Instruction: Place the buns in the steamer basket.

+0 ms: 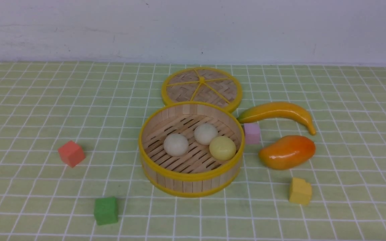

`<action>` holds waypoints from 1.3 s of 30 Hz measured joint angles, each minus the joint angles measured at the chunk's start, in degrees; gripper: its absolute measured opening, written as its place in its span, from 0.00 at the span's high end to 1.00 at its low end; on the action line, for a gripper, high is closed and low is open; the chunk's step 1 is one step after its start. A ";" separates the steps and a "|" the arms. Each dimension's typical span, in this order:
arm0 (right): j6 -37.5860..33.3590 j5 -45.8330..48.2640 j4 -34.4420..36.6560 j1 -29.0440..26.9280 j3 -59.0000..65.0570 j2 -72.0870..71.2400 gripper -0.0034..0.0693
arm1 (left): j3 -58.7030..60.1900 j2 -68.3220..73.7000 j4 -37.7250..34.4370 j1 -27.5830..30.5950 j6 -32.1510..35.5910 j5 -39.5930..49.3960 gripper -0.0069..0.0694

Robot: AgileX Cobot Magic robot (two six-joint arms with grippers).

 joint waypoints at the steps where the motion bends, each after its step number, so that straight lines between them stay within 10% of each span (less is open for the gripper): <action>1: 0.00 0.00 0.00 0.00 0.00 0.00 0.70 | 0.00 0.00 0.00 0.00 0.00 0.00 0.87; 39: 0.00 0.00 0.16 0.00 0.00 0.00 0.64 | 0.00 0.00 0.10 -0.37 0.00 0.00 0.83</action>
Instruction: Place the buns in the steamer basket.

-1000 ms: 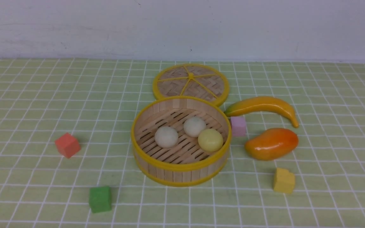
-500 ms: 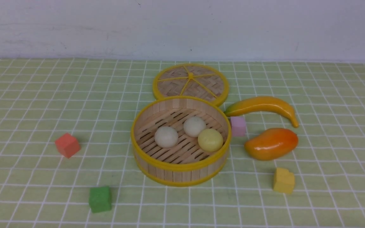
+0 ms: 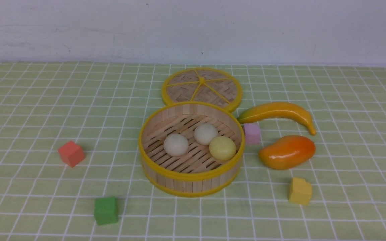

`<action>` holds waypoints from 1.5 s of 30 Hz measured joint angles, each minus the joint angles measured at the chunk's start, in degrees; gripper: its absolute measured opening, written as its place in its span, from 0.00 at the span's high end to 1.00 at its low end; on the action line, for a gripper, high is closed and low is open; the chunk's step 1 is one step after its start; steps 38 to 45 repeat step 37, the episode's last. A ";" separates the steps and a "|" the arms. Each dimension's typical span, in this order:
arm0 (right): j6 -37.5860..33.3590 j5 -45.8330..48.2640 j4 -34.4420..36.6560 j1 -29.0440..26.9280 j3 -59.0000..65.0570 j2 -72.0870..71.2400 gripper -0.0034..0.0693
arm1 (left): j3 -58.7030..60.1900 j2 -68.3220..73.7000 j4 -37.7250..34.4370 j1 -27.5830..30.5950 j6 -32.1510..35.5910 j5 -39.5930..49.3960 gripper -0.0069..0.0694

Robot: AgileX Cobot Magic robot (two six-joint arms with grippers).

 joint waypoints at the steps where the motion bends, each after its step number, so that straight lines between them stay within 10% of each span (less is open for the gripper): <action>1: 0.00 0.00 0.00 0.00 0.00 0.00 0.63 | 0.00 0.00 0.00 0.00 0.00 0.00 0.82; 45: 0.00 0.00 0.00 0.00 0.00 0.00 0.62 | 0.00 0.00 0.00 0.00 0.00 0.00 0.78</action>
